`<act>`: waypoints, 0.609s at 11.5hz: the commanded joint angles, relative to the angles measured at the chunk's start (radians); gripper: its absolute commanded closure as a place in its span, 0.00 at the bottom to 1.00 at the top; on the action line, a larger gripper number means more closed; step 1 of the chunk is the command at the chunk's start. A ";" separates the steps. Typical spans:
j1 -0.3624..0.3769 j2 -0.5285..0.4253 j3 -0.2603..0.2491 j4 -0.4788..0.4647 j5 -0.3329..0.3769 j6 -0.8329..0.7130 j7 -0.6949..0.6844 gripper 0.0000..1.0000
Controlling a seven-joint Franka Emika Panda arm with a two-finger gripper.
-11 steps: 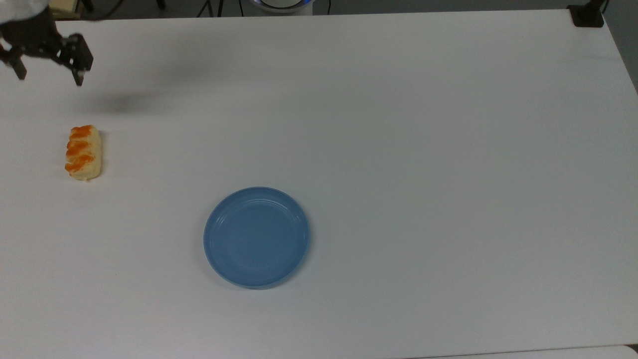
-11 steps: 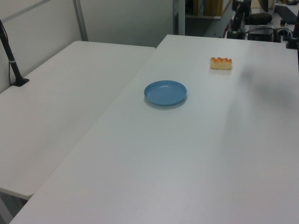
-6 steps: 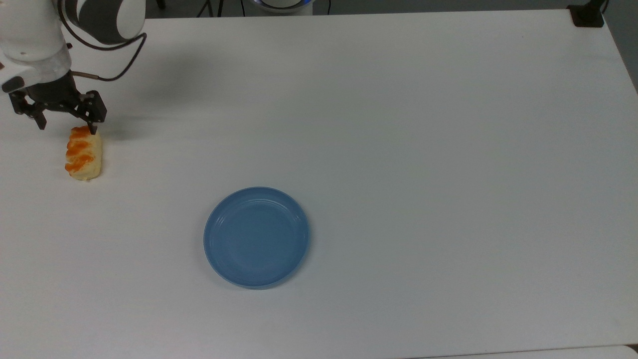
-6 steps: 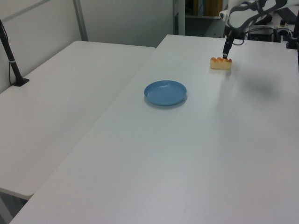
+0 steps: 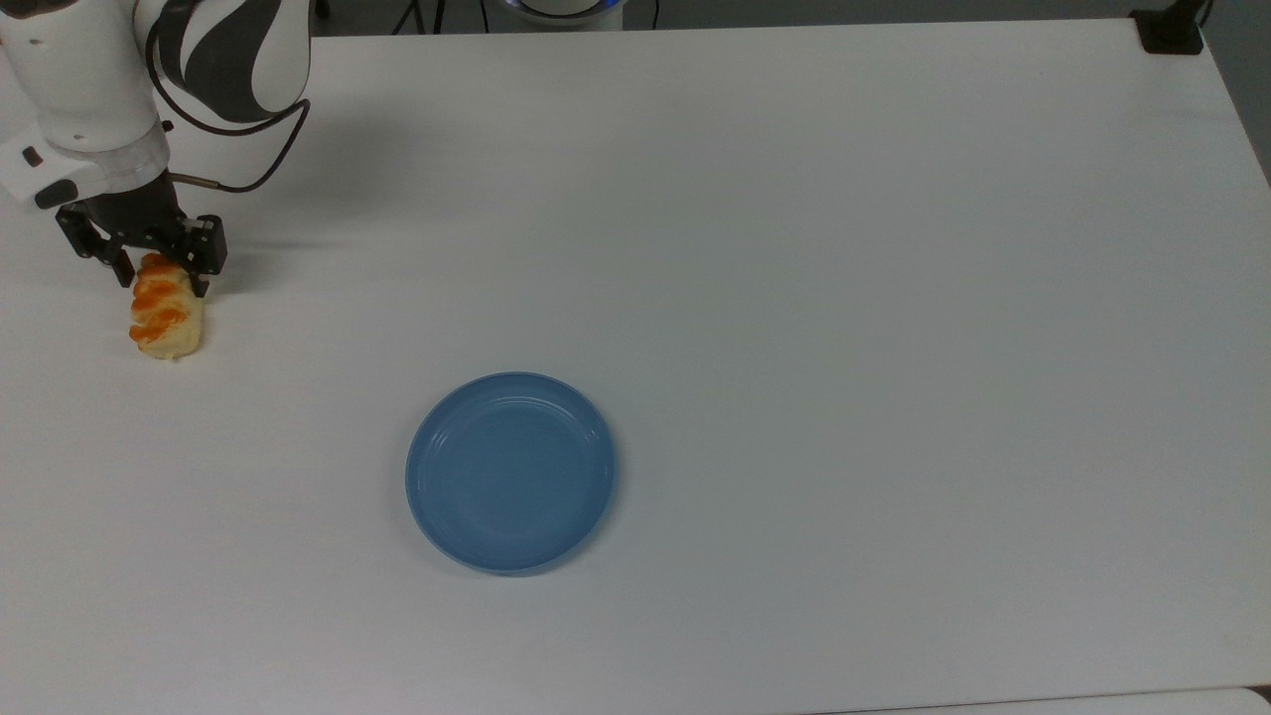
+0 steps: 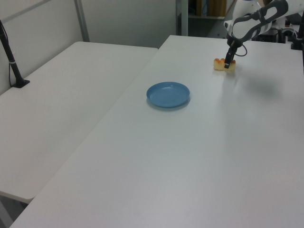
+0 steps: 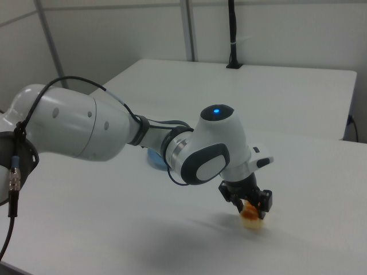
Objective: Put the bread onto the plate
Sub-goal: 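Lower the gripper and close it around the bread roll, then lift the bread roll and carry it over the blue plate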
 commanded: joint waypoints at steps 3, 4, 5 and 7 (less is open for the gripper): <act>0.018 -0.065 0.078 0.008 0.020 -0.077 0.235 0.55; 0.042 -0.083 0.100 0.025 0.019 -0.111 0.295 0.55; 0.081 -0.091 0.105 0.049 0.013 -0.141 0.367 0.55; 0.176 -0.077 0.111 0.145 0.003 -0.191 0.562 0.55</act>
